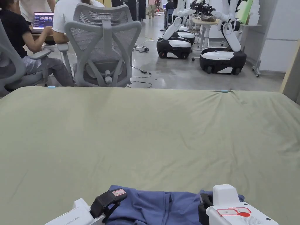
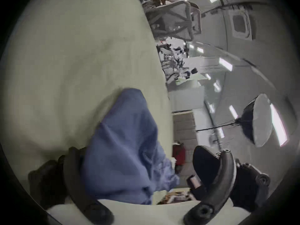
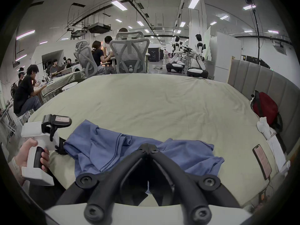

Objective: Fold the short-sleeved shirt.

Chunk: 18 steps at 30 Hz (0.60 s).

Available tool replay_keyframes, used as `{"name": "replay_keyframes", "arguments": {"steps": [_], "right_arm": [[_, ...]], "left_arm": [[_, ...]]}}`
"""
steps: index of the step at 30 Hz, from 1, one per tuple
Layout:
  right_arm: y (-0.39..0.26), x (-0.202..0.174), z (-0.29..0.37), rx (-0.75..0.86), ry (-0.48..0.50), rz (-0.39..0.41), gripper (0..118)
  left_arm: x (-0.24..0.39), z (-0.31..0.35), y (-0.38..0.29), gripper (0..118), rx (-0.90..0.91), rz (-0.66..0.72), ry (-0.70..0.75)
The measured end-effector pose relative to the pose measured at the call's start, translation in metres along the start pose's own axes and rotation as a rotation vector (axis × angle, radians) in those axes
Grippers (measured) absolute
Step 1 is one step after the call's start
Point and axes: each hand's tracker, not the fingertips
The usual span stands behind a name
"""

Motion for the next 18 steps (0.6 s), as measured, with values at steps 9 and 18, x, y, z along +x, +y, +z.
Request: {"name": "replay_keyframes", "arguments": {"steps": [9,18], "right_arm": [[0.001,0.013,0.006,-0.008,-0.042,-0.005,0],[-0.005,0.019,0.008,-0.011,-0.046,-0.007,0]], "left_arm": [[0.036,0.013,0.007,14,0.125,-0.282,0.338],[0.108,0.051,0.007,13,0.322,-0.668,0.543]]}}
